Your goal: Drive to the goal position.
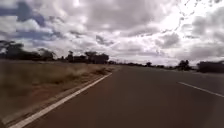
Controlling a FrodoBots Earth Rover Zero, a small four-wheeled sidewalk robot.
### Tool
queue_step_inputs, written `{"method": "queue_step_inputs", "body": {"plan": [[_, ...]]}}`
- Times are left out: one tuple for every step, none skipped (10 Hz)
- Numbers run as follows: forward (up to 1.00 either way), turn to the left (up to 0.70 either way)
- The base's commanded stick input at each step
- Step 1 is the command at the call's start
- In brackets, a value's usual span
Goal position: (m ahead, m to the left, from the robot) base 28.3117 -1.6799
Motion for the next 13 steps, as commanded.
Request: {"method": "queue_step_inputs", "body": {"plan": [[0.7, 0.0], [0.7, 0.0], [0.7, 0.0], [0.7, 0.0], [0.7, 0.0], [0.7, 0.0], [0.7, 0.0], [0.7, 0.0], [0.7, 0.0], [0.7, 0.0], [0.7, 0.0], [0.7, 0.0], [0.7, 0.0]]}}
